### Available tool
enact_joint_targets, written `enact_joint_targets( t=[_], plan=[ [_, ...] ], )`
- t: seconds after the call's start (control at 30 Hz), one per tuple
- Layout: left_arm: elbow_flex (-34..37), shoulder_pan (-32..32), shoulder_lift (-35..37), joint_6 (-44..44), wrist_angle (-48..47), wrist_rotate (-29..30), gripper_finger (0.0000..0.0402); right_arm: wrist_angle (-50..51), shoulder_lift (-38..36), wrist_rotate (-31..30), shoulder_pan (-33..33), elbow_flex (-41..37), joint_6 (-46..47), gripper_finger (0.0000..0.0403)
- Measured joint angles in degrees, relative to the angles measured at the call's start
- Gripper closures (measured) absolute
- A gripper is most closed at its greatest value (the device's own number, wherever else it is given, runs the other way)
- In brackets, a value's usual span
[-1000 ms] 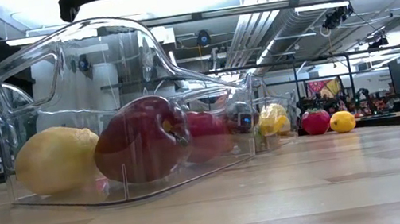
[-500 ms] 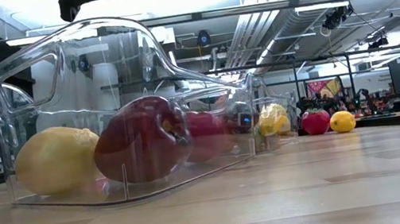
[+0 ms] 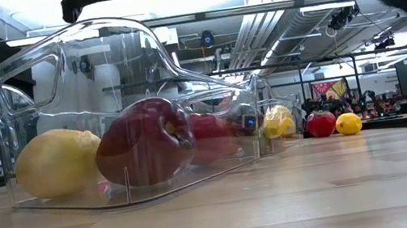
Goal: Sort produce into baskets
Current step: Put the orange pumpkin into the top transparent bin
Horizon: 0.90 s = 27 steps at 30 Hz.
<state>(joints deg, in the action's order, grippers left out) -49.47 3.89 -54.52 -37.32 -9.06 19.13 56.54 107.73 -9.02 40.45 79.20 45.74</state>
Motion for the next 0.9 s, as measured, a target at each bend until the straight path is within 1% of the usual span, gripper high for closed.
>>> enact_joint_targets(
  t=[0.1, 0.2, 0.4, 0.53, 0.77, 0.83, 0.9],
  plan=[
    [0.0, -0.18, 0.01, 0.0, -0.02, -0.01, 0.0129, 3.95, -2.3, -5.89, -2.32, 0.16, -2.08, 0.0004],
    [0.0, -0.18, 0.0, 0.02, -0.02, -0.01, 0.0129, 5.0, -4.04, -10.74, -5.32, 0.24, -2.89, 0.0004],
    [0.0, -0.18, 0.0, -0.43, 0.0, 0.69, 0.0129, 3.71, -6.75, -20.87, -12.11, 0.24, -3.84, 0.0004],
    [0.0, -0.18, 0.0, -2.19, -0.04, 0.73, 0.0129, 0.53, -8.65, -27.65, -17.52, 0.24, -4.05, 0.0004],
    [0.0, -0.18, 0.0, -2.56, -0.04, 0.8, 0.0129, -0.52, -12.87, -32.74, -28.41, 0.26, -7.54, 0.0004],
    [0.0, -0.18, 0.0, -2.84, -0.04, 0.8, 0.0129, -0.69, -14.14, -32.67, -32.44, 0.27, -7.51, 0.0004],
    [0.0, -0.18, 0.0, -3.48, -0.04, 0.8, 0.0129, -0.73, -14.85, -31.09, -36.82, 0.25, -6.03, 0.0004]
  ],
)
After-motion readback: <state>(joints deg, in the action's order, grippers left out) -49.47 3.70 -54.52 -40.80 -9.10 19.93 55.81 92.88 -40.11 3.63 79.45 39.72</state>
